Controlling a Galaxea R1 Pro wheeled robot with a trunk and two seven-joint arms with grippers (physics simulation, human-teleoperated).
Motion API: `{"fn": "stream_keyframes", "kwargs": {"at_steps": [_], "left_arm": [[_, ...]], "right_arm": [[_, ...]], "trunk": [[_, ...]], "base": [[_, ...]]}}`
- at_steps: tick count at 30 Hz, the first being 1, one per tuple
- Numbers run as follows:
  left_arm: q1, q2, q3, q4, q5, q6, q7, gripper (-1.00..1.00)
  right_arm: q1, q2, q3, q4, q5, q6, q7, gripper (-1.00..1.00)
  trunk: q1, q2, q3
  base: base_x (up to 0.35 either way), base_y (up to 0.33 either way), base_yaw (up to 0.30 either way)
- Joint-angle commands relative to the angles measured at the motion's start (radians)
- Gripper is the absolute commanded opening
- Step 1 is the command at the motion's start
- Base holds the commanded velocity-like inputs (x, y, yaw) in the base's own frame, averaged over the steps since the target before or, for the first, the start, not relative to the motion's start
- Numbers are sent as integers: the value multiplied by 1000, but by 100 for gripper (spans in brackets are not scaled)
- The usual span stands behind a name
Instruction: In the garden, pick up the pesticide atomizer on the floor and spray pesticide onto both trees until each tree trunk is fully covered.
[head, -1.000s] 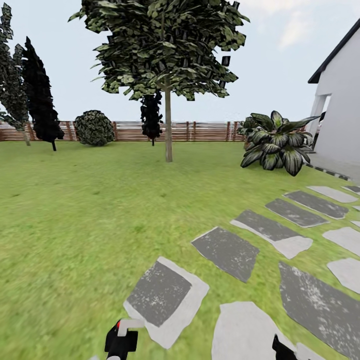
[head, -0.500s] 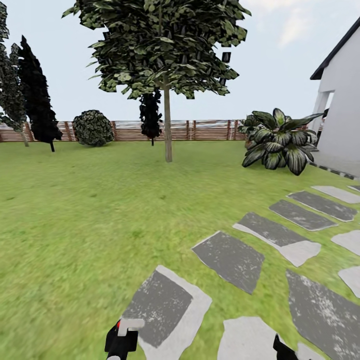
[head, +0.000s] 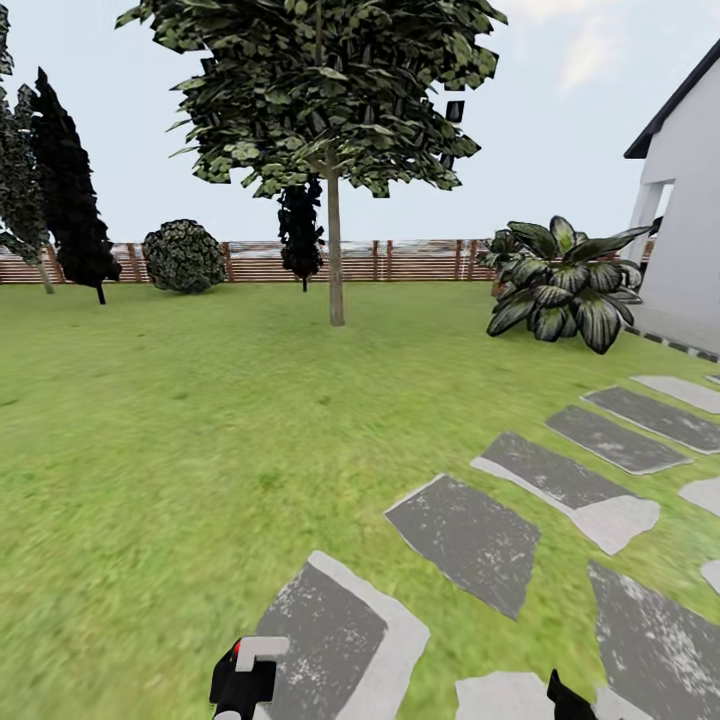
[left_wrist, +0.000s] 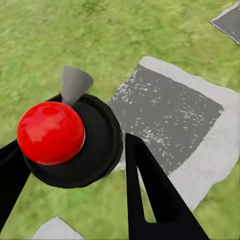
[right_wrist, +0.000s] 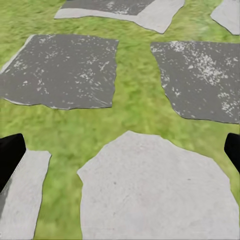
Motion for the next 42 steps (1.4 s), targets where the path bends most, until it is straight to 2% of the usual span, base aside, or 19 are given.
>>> {"fn": "stream_keyframes", "kwargs": {"at_steps": [1,28,42], "left_arm": [[-1,1,-8,1,5,-3,8,-100],[0,1,-7,3,5,-3,8,-100],[0,1,-8,2,5,-3,8,-100]], "right_arm": [[-1,0,2,1,-10,-5,1,100],[-1,-2,4,0,-8,-2,5,100],[-1,0,5,0,-7,-2,4,100]], "trunk": [[1,-2,-2],[1,-2,-2],[1,-2,-10]], "base": [[340,0,0],[340,0,0],[340,0,0]]}}
